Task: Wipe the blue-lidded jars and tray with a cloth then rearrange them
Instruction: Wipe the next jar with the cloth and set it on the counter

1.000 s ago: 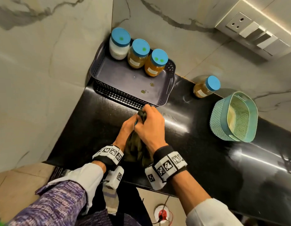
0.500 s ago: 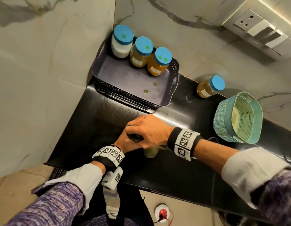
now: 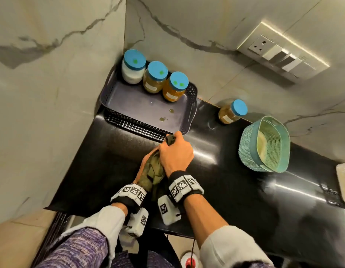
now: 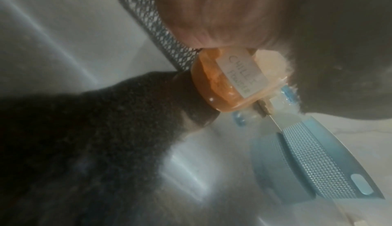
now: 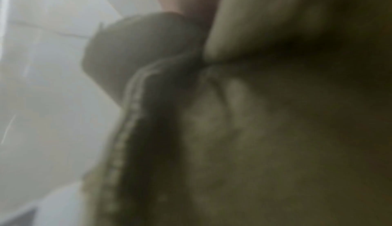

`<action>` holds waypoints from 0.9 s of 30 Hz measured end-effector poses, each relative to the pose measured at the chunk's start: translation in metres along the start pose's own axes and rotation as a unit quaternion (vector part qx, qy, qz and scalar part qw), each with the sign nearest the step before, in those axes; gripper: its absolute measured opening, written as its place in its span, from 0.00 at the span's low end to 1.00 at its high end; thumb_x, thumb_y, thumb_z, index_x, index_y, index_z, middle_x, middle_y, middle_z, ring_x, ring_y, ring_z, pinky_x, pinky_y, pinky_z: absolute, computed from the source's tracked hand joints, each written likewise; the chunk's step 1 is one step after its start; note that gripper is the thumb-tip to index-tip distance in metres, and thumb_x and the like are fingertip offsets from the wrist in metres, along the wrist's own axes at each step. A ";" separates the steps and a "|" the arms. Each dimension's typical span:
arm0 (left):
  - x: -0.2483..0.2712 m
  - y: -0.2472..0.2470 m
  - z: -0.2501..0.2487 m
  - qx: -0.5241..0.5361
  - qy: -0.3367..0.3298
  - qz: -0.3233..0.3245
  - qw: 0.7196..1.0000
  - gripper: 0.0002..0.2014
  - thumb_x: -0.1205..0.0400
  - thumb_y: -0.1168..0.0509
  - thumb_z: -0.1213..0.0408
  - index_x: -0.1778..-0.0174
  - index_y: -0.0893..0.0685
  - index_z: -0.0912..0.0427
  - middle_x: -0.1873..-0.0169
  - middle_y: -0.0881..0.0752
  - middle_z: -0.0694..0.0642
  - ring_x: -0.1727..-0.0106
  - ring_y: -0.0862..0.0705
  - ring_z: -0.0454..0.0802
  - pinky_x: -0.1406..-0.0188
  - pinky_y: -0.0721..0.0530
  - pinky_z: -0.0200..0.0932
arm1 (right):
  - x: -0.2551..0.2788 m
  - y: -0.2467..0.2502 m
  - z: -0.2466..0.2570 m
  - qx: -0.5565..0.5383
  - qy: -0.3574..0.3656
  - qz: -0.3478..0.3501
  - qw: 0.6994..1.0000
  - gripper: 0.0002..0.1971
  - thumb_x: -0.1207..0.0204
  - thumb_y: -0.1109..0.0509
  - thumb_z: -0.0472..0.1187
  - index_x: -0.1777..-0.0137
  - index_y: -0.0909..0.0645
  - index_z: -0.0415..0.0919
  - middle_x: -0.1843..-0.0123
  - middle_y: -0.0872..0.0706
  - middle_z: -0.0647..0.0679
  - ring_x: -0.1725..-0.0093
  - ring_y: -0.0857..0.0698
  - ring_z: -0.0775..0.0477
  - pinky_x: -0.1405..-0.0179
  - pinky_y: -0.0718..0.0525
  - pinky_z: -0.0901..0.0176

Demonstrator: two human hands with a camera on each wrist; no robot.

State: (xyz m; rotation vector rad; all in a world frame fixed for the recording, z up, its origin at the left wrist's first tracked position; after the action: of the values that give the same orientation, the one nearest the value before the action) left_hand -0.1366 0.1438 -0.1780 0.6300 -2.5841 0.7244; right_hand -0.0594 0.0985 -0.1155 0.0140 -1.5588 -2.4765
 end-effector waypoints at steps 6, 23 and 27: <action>-0.001 0.006 0.001 -0.216 -0.194 0.017 0.957 0.15 0.17 0.24 0.62 0.35 0.11 0.48 0.39 0.09 0.49 0.36 0.09 0.51 0.32 0.12 0.55 | 0.004 0.019 -0.040 0.045 0.029 0.020 0.998 0.14 0.27 0.35 0.51 0.46 0.22 0.45 0.56 0.10 0.38 0.51 0.12 0.28 0.56 0.19 0.44; -0.015 0.005 0.022 -0.090 0.011 -0.066 0.994 0.33 0.03 0.60 0.62 0.65 0.13 0.52 0.74 0.11 0.42 0.69 0.12 0.33 0.54 0.15 0.35 | 0.020 -0.010 -0.008 0.065 0.431 0.063 0.898 0.11 0.17 0.27 0.50 0.56 0.22 0.45 0.66 0.15 0.50 0.68 0.17 0.39 0.74 0.31 0.55; -0.020 0.007 0.025 -0.001 0.075 -0.046 0.996 0.16 0.06 0.45 0.54 0.49 0.14 0.56 0.57 0.13 0.60 0.51 0.13 0.53 0.40 0.19 0.55 | 0.000 -0.006 0.002 0.047 0.314 0.043 0.947 0.09 0.19 0.27 0.47 0.56 0.23 0.45 0.66 0.11 0.47 0.65 0.13 0.35 0.68 0.37 0.55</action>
State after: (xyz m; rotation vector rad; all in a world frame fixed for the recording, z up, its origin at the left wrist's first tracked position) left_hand -0.1296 0.1412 -0.2097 0.6621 -2.4032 0.7101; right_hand -0.0610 0.1029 -0.1202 0.6641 -1.3449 -2.0294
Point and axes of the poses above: each hand's wrist, its own x-axis away from the middle knuckle, its own y-axis out of the back of the hand, z = x × y, the point moved 2 cm from there along -x, towards the middle knuckle
